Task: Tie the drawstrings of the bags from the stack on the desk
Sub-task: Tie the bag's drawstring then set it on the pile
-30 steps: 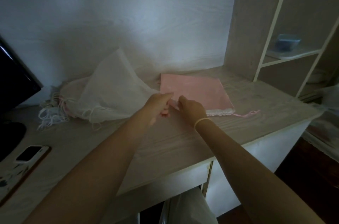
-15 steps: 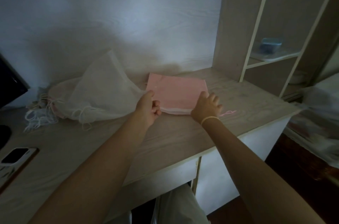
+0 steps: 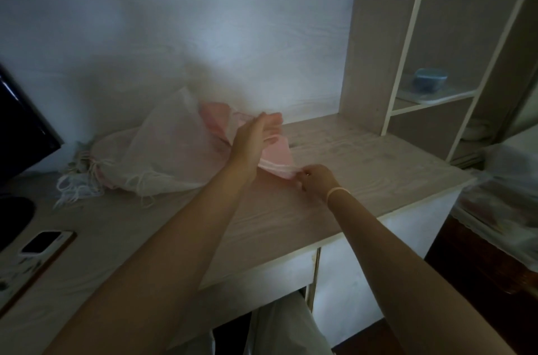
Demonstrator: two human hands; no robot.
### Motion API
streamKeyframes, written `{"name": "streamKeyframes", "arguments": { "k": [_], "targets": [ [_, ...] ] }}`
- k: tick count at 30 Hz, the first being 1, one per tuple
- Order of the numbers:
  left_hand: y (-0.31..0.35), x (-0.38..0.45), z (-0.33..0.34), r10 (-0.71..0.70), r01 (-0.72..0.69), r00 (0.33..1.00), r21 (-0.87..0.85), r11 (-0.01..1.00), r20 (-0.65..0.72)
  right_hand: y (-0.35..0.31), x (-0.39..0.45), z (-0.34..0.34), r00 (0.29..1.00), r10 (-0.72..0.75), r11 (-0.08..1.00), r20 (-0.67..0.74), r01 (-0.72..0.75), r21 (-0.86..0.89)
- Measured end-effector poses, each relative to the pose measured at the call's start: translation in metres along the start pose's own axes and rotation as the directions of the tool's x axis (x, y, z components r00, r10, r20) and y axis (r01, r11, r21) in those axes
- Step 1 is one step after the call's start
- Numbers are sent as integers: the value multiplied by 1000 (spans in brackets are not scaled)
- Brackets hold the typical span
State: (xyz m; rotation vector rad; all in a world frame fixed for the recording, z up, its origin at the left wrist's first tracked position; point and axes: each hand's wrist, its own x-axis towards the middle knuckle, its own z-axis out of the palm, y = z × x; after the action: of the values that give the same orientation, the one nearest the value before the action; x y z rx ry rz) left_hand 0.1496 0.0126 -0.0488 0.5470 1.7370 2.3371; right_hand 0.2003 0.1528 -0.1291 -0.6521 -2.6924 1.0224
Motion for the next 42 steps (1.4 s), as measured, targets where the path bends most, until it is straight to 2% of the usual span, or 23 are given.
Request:
{"name": "streamKeyframes", "arguments": {
  "k": [3,6,8,9,10,12,13,15,17,20,22,23,25,26,27,29,31,33,37,42],
  "targets": [
    [-8,-1,-15,-53,56,996,39,998,-76,-2,-1,5,1000,23,991,-1,-23,130],
    [-27,-2,-41,-103,148,976,244,958,-190,2,0,0,980,188,952,61,-197,235],
    [-44,-2,-59,-128,223,956,372,901,-263,3,-3,-9,967,202,957,153,-228,179],
    [-53,-2,-67,-135,246,953,434,867,-271,4,-6,-13,952,192,944,240,-246,221],
    [-62,-3,-73,-137,261,952,489,832,-274,3,-8,-17,926,153,901,346,-275,336],
    [-74,-4,-83,-136,276,951,567,776,-277,2,-5,-21,901,10,672,433,-327,665],
    [-78,-3,-86,-139,282,950,582,763,-278,1,-1,-22,917,-33,549,398,-316,774],
    [-80,-2,-89,-143,288,948,575,766,-283,-3,6,-23,962,22,321,273,-265,909],
    [-77,1,-92,-136,312,929,530,788,-344,-3,13,-21,968,166,155,187,-213,965],
    [-69,8,-100,-173,347,895,398,849,-411,10,20,-18,932,323,40,163,-186,982],
    [-62,13,-109,-291,354,863,84,932,-413,19,26,-21,909,381,11,171,-189,982],
    [-58,15,-114,-335,324,856,-96,941,-394,22,28,-22,901,395,-1,181,-196,981],
    [-55,22,-125,-349,247,824,-272,930,-446,28,33,-25,887,420,-37,194,-197,980],
    [-52,25,-129,-325,212,802,-270,939,-502,30,35,-27,884,426,-59,191,-183,981],
    [-52,28,-134,-274,177,781,-221,959,-562,31,37,-29,888,421,-85,183,-162,983],
    [-50,32,-139,-112,158,772,18,987,-626,30,39,-36,907,393,-161,152,-94,982],
    [-49,30,-134,18,208,814,321,924,-580,26,41,-41,922,368,-216,122,-43,975],
    [-51,27,-123,82,216,865,515,829,-495,17,41,-42,933,338,-213,125,-53,976],
    [-57,26,-92,91,129,948,632,764,-304,-8,42,-41,964,218,-332,152,-74,941],
    [-66,29,-81,218,2,961,794,608,-169,-24,47,-34,981,30,-284,193,-177,942]
  ]
}}
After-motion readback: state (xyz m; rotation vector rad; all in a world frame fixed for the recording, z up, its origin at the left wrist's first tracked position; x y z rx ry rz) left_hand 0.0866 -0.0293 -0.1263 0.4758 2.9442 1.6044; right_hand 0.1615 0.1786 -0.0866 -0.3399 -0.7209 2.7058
